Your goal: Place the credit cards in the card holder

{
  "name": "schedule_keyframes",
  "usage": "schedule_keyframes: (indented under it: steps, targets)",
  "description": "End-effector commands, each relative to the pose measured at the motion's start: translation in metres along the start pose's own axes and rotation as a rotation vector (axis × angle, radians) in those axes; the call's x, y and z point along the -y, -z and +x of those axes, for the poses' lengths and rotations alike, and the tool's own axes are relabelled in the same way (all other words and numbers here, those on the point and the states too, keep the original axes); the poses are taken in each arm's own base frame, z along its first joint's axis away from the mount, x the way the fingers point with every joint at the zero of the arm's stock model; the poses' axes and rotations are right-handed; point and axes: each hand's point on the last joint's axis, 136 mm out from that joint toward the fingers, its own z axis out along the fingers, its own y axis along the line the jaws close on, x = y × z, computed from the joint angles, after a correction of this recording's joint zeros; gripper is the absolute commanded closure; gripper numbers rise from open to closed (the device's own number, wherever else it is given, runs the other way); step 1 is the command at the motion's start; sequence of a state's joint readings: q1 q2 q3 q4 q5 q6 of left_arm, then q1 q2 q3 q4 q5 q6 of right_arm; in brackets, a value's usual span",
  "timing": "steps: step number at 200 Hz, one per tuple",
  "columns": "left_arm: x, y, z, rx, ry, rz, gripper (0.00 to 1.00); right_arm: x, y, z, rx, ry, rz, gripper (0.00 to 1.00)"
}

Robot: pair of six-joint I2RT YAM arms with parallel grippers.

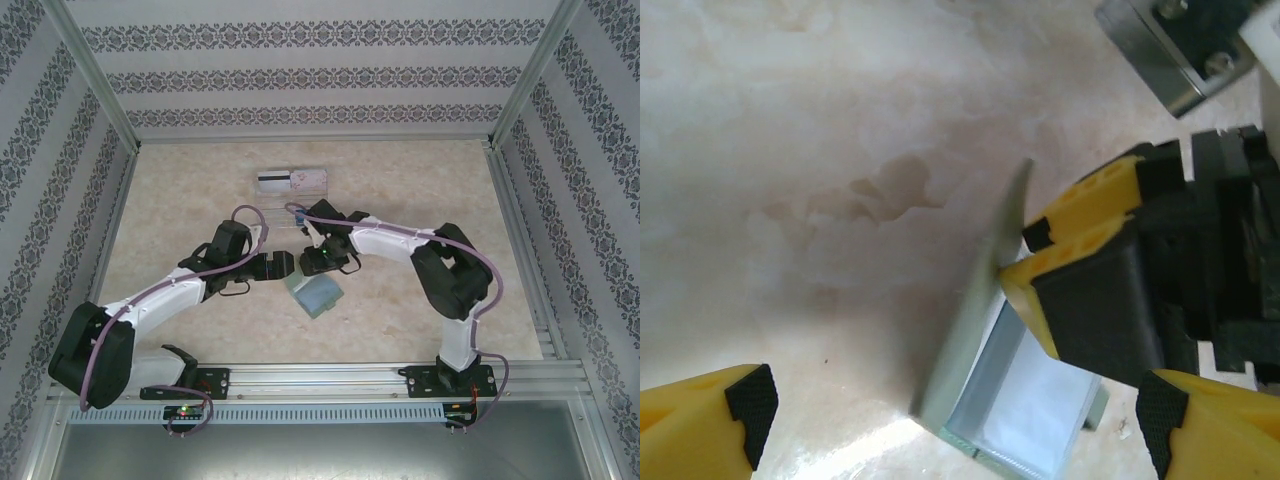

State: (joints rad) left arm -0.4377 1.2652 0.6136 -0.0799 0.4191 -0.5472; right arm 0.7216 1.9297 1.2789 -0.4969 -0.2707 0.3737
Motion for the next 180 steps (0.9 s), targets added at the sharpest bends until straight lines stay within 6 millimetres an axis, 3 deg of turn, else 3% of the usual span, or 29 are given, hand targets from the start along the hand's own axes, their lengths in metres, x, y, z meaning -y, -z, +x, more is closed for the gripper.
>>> schedule_keyframes:
  steps: [1, 25, 62, 74, 95, 113, 138, 166, 180]
  targets:
    - [-0.004, -0.008, 0.009, -0.024, -0.046, 0.002, 0.06, -0.005, 0.007, -0.002, -0.023, 0.037, -0.020, 0.56]
    - [-0.010, -0.021, 0.012, -0.069, -0.057, -0.023, 0.08, 0.001, 0.012, -0.004, -0.027, 0.046, -0.019, 0.56]
    - [-0.018, -0.048, 0.020, -0.140, -0.033, -0.011, 0.24, 0.003, 0.024, -0.013, 0.017, 0.042, -0.053, 0.58]
    - [-0.014, -0.055, 0.020, -0.158, -0.027, 0.020, 0.34, 0.005, 0.028, -0.015, 0.032, 0.035, -0.054, 0.58]
    - [-0.003, -0.062, 0.016, -0.158, -0.001, 0.081, 0.66, 0.008, 0.035, -0.013, 0.039, 0.028, -0.055, 0.59]
    - [0.001, -0.059, 0.009, -0.132, 0.012, 0.090, 0.77, 0.005, 0.049, -0.010, 0.059, 0.011, -0.075, 0.58]
    - [0.005, -0.050, 0.002, -0.097, -0.020, 0.086, 0.82, 0.007, 0.064, 0.004, 0.068, -0.003, -0.082, 0.58]
    - [-0.007, -0.042, 0.006, -0.133, -0.051, -0.010, 0.82, 0.040, 0.072, 0.008, 0.105, -0.139, -0.089, 0.58]
    - [-0.014, -0.040, 0.011, -0.122, -0.048, -0.028, 0.72, 0.055, 0.081, -0.002, 0.161, -0.185, -0.093, 0.58]
